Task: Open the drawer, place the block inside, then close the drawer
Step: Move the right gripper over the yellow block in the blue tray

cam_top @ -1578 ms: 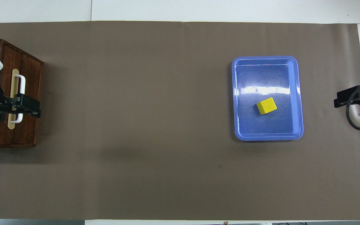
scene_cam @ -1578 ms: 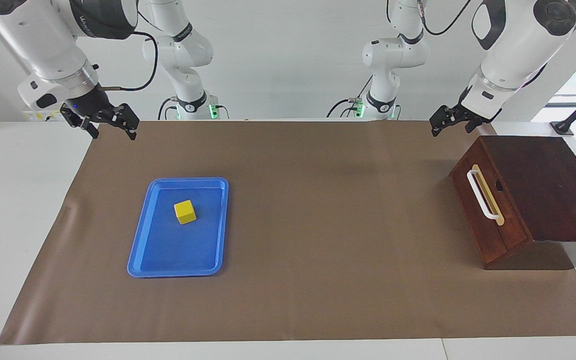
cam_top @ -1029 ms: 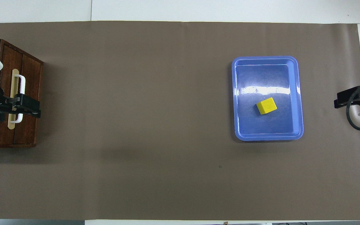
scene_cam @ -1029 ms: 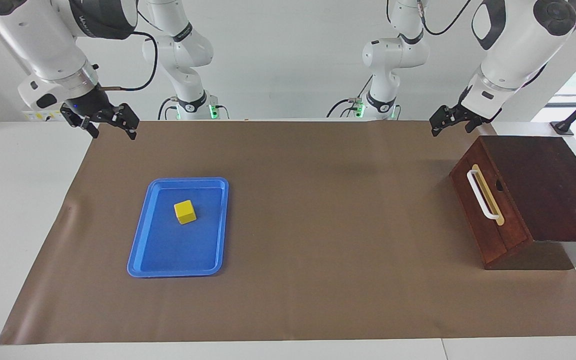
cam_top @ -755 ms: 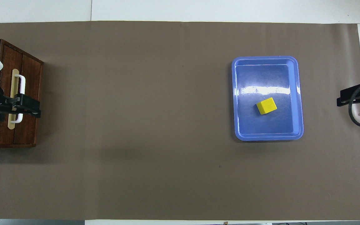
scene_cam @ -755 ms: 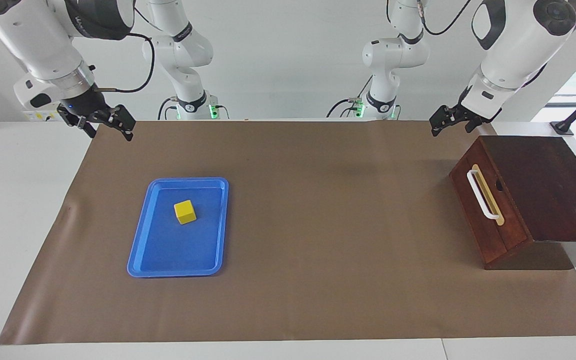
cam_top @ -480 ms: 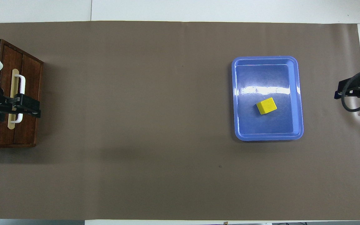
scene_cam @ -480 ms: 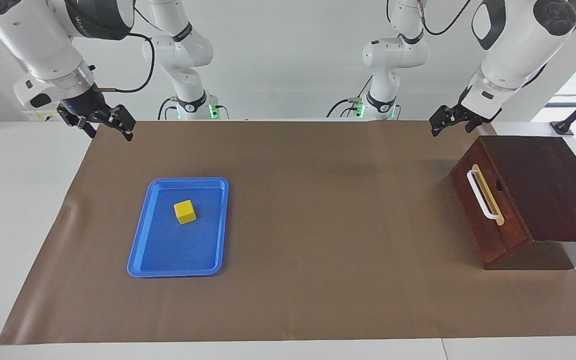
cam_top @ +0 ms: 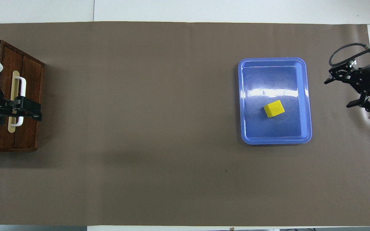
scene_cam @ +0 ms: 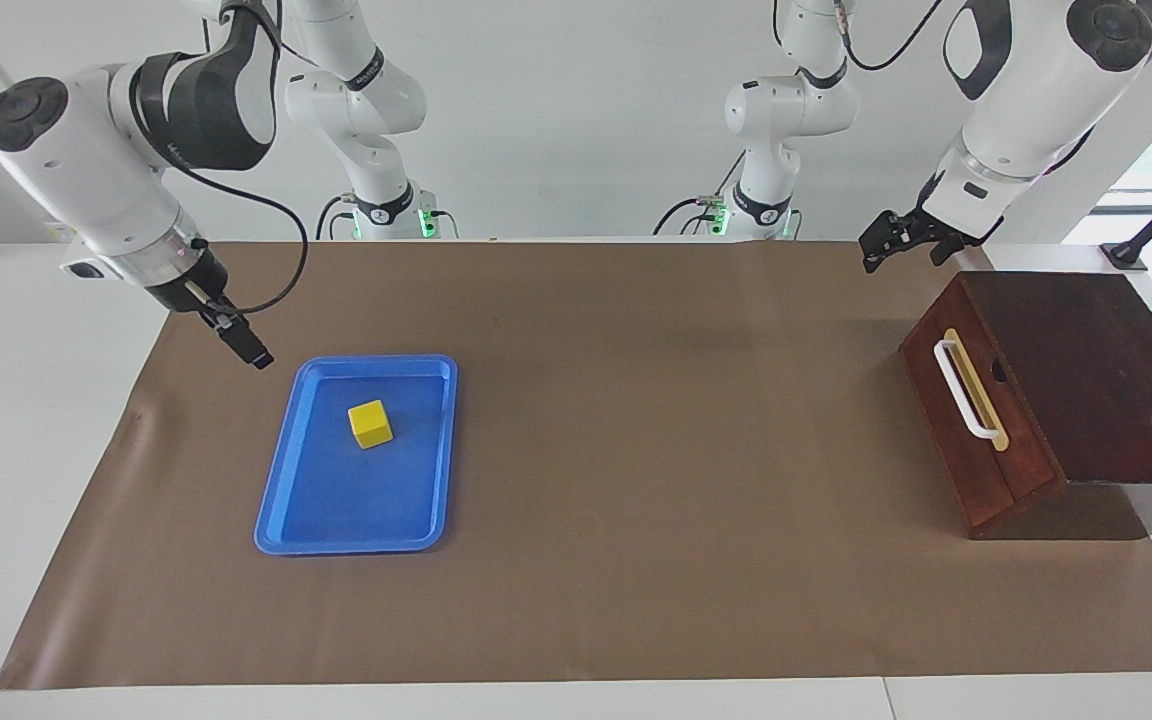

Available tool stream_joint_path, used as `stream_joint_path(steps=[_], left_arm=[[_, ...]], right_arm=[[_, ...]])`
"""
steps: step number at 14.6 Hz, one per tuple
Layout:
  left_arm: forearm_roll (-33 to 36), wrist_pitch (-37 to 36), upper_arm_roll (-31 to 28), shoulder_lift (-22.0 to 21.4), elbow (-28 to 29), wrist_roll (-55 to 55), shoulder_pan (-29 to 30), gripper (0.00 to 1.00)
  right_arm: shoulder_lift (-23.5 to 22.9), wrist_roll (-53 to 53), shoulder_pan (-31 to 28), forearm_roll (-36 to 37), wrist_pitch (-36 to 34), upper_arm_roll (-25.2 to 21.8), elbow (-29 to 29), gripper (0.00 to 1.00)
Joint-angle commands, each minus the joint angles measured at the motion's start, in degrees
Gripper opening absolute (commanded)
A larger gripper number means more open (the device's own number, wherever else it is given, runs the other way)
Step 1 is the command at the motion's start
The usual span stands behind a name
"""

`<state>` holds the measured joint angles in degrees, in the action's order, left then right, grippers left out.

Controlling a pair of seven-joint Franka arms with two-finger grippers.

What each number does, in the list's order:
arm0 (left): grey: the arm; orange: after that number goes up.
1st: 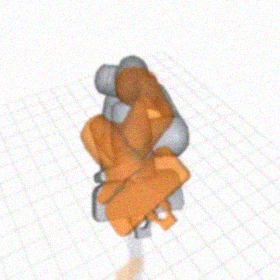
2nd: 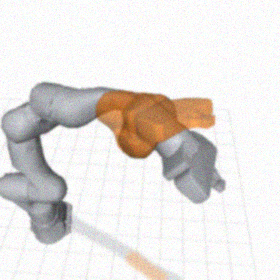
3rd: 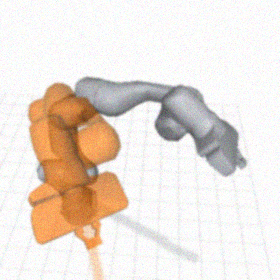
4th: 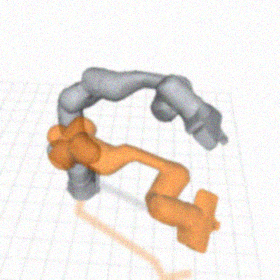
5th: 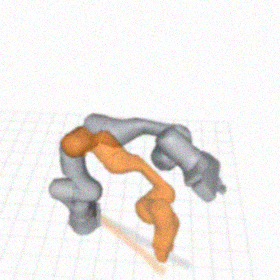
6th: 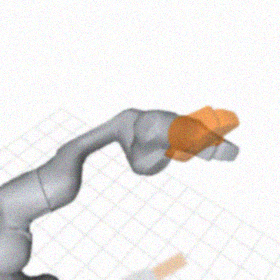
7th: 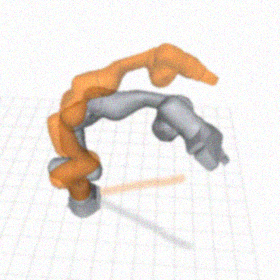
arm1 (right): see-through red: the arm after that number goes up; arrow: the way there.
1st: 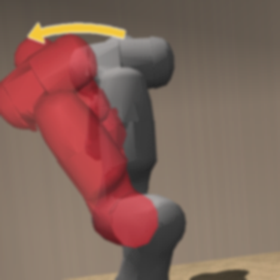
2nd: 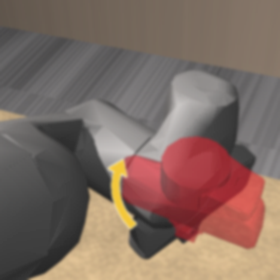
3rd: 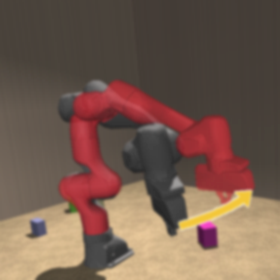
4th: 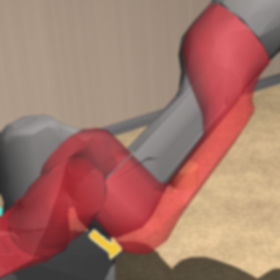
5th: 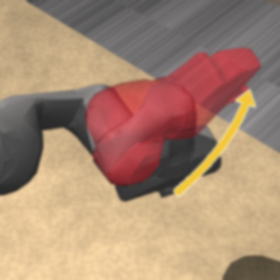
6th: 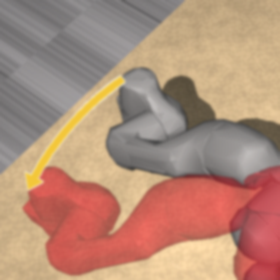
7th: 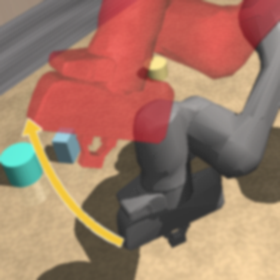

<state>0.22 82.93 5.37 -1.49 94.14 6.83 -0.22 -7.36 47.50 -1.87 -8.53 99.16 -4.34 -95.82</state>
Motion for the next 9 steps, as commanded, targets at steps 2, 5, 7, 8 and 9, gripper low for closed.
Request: stream_joint_path(steps=[2,5,7,8,9], left_arm=[[-0.5,-0.7,0.1,-1.1,0.3,-0.7,0.4,1.00],[-0.5,-0.6,0.1,-1.1,0.3,-0.6,0.4,1.00],[-0.5,-0.7,0.1,-1.1,0.3,-0.7,0.4,1.00],[-0.5,-0.7,0.1,-1.1,0.3,-0.7,0.4,1.00],[-0.5,-0.7,0.1,-1.1,0.3,-0.7,0.4,1.00]], right_arm=[[-2.8,10.8,-1.8,-7.1,2.6,0.4,-0.9,0.95],[-5.0,13.1,-2.8,-13.1,4.7,0.3,-1.6,0.95],[-5.3,13.4,-2.3,-16.1,8.4,0.3,-5.0,0.95],[-6.5,13.4,-2.5,-17.7,8.8,0.3,-5.2,0.95],[-8.1,13.1,-2.8,-19.1,8.9,0.3,-5.1,0.95]])
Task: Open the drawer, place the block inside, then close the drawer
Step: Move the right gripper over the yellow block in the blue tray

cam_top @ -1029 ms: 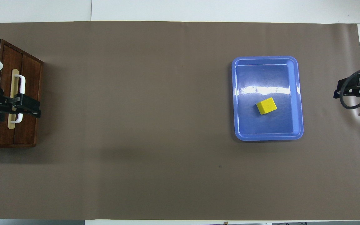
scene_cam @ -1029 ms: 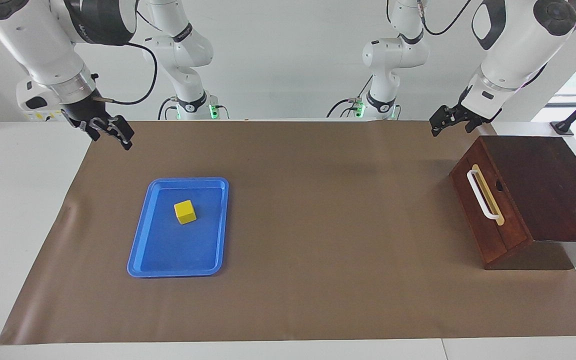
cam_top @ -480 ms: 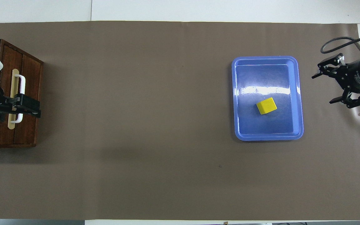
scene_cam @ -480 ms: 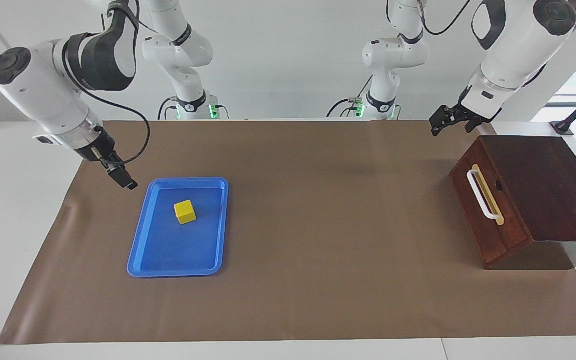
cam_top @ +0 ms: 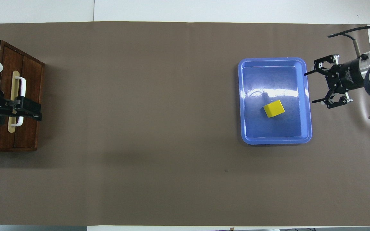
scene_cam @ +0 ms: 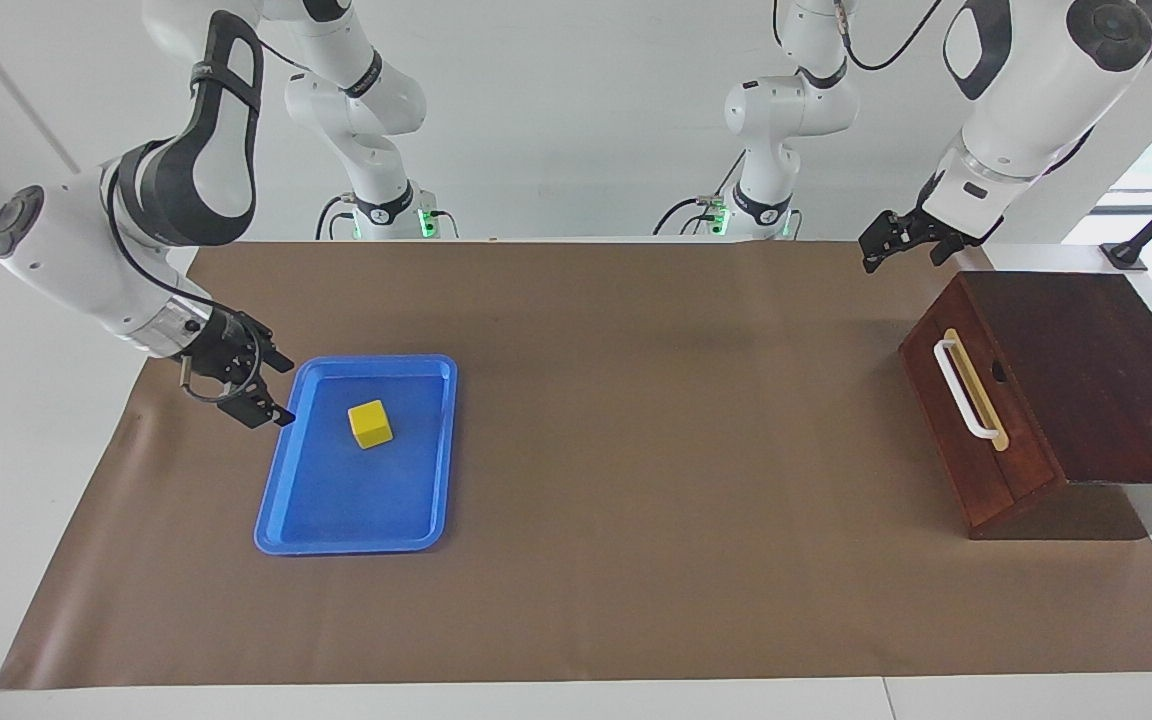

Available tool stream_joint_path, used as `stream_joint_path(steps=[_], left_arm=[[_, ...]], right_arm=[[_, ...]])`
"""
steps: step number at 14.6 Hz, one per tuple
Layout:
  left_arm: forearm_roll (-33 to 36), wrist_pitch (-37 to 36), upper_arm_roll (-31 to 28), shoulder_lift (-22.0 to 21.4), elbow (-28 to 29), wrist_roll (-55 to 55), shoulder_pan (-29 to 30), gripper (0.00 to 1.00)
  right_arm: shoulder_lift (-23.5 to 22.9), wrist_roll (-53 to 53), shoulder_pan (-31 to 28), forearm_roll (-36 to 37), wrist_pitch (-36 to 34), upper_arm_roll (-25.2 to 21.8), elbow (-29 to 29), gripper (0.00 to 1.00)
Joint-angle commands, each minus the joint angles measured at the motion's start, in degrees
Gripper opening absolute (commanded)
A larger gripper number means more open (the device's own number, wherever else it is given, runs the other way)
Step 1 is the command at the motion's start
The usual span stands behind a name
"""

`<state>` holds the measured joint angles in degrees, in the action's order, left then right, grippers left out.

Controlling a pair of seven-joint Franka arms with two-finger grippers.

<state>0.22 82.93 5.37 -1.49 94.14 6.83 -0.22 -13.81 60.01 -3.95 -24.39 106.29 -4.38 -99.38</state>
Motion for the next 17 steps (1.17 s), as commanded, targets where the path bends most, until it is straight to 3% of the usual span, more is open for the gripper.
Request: stream_joint_path(steps=[1,5,11,14,17], left_arm=[[-0.5,-0.7,0.1,-1.1,0.3,-0.7,0.4,1.00],[-0.5,-0.6,0.2,-1.1,0.3,-0.7,0.3,1.00],[-0.5,0.0,0.1,-1.1,0.6,-0.5,0.4,1.00],[0.6,6.3,0.2,-1.4,3.2,-0.4,-0.4,1.00],[10.0,13.3,0.7,-1.0,7.0,-0.7,-1.4,1.00]], right_arm=[[-3.1,-0.1,-0.9,-4.4,2.0,0.4,-1.5,0.95],[-7.0,-7.3,-1.1,-6.8,2.2,0.4,-1.7,0.95],[-8.1,-17.3,-0.8,-9.4,3.9,0.4,-5.4,0.95],[-9.0,-20.4,-0.7,-9.8,3.7,0.4,-6.1,0.95],[-9.7,-22.9,-0.5,-11.6,3.8,0.4,-7.1,0.95]])
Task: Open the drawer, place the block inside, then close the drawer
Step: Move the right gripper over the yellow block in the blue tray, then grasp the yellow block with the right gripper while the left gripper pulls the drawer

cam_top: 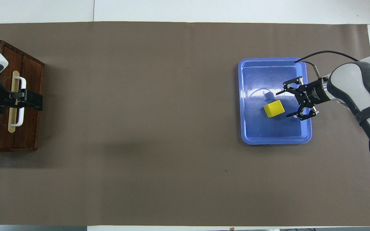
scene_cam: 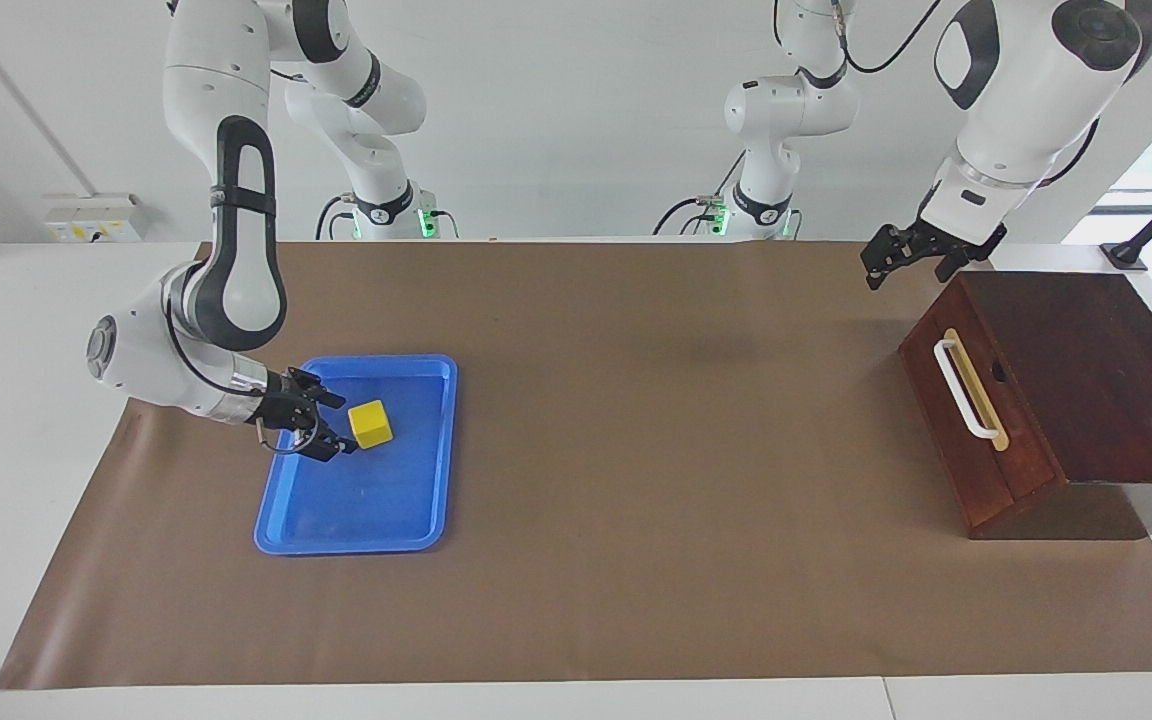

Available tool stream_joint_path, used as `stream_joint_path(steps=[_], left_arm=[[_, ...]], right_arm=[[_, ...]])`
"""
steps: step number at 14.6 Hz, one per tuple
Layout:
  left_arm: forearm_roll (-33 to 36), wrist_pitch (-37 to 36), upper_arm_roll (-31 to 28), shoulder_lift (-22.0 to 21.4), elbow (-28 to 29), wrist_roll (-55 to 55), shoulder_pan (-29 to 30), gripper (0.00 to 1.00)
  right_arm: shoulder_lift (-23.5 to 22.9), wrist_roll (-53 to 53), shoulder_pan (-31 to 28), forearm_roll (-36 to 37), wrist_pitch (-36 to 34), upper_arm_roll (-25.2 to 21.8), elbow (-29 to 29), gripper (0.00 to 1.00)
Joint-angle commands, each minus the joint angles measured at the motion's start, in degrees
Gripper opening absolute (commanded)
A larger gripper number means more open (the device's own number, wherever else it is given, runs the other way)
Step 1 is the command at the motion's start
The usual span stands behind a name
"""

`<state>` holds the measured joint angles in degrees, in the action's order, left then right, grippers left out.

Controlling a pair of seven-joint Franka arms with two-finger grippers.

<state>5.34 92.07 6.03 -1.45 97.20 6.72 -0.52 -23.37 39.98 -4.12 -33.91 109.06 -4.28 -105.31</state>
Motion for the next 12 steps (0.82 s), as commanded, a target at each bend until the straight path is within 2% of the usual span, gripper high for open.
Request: stream_joint_path(steps=[1,4,6,10,12], left_arm=[[6.3,6.3,0.0,-0.8,5.2,-0.6,-1.2,1.00],[11.3,13.6,-0.1,0.3,10.8,-0.3,-0.7,1.00],[11.8,19.5,-0.1,2.2,13.9,-0.3,0.4,1.00],[18.3,27.7,-0.1,7.5,14.9,-0.3,2.3,1.00],[18.7,32.6,-0.1,8.6,16.0,-0.6,4.9,1.00]], right_arm=[[-0.1,-3.1,-0.1,-2.1,1.2,0.3,-1.4,0.95],[0.2,-3.2,0.2,-2.3,1.6,0.3,-2.6,0.95],[0.3,-3.2,0.2,-2.3,2.4,0.4,-3.5,0.95],[0.5,-3.2,0.2,-2.4,3.7,0.3,-4.9,0.95],[0.7,-3.2,0.2,-2.4,4.2,0.4,-5.7,0.95]])
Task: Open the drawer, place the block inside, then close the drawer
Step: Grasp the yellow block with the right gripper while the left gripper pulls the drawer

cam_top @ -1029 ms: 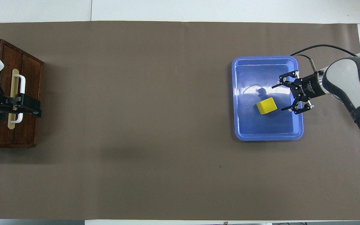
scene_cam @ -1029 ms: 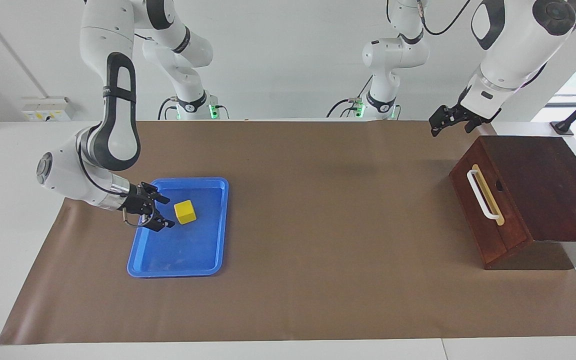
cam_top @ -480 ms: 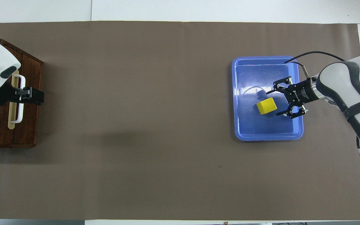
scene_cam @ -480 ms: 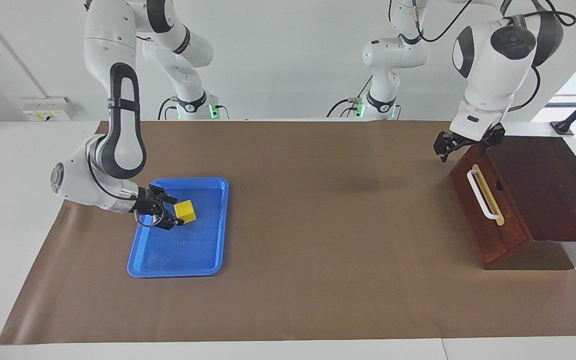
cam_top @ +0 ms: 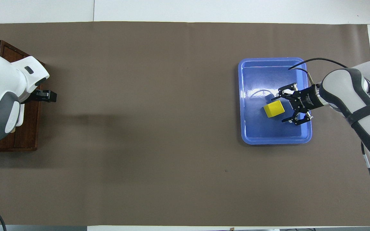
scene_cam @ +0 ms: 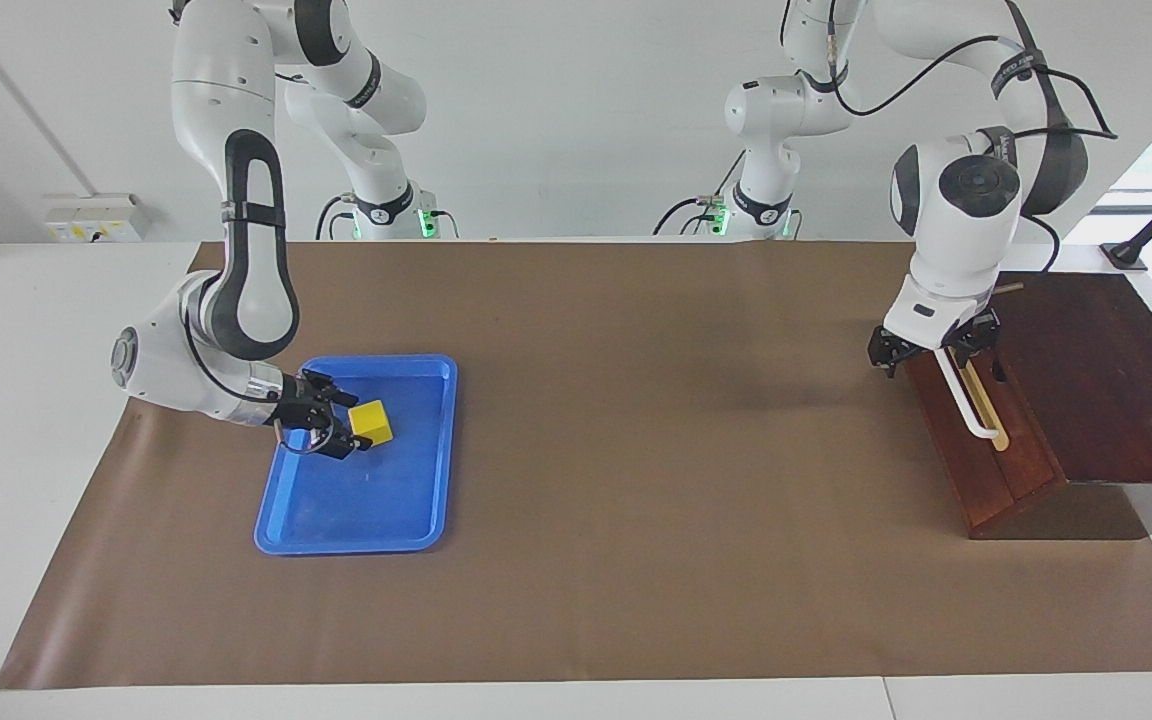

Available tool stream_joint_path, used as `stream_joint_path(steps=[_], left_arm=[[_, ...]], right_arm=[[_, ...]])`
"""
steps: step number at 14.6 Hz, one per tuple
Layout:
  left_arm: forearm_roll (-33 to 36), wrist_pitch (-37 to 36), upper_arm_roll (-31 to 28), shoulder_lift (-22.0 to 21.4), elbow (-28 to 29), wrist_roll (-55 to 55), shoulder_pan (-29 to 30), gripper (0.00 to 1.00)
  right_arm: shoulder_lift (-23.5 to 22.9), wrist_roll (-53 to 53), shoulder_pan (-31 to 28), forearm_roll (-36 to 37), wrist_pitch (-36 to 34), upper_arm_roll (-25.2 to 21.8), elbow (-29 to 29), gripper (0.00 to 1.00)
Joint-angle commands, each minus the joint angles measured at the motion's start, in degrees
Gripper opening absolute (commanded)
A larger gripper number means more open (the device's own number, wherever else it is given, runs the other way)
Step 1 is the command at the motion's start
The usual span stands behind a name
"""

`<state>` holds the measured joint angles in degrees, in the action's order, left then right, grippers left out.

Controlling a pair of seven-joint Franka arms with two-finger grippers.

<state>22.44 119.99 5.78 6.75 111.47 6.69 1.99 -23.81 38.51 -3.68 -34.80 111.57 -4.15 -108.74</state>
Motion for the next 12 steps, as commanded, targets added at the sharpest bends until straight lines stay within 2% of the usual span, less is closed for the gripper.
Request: stream_joint_path(steps=[1,3,4,7,8,12], left_arm=[[1.7,7.5,0.2,0.7,3.0,-0.5,3.2,1.00],[1.8,9.3,0.2,1.2,3.8,-0.4,3.3,1.00],[2.0,9.5,0.2,1.9,3.8,-0.2,3.2,1.00],[2.2,10.5,0.2,3.3,3.8,2.4,2.3,1.00],[2.2,10.6,0.3,3.5,3.6,4.1,2.1,1.00],[2.1,8.8,0.3,3.5,2.9,11.4,-4.2,1.00]], right_arm=[[1.1,-1.7,-0.3,-2.2,1.7,0.2,-2.3,0.95],[1.2,-1.9,-0.5,-2.4,1.7,0.2,-2.6,0.88],[1.2,-2.1,-0.5,-2.4,1.7,0.2,-2.6,0.80],[1.2,-2.6,-0.3,-2.4,2.0,0.2,-2.6,0.36],[1.2,-2.6,-0.1,-2.4,2.2,0.2,-2.6,0.30],[1.2,-2.4,-0.1,-2.4,2.6,0.2,-2.6,0.29]])
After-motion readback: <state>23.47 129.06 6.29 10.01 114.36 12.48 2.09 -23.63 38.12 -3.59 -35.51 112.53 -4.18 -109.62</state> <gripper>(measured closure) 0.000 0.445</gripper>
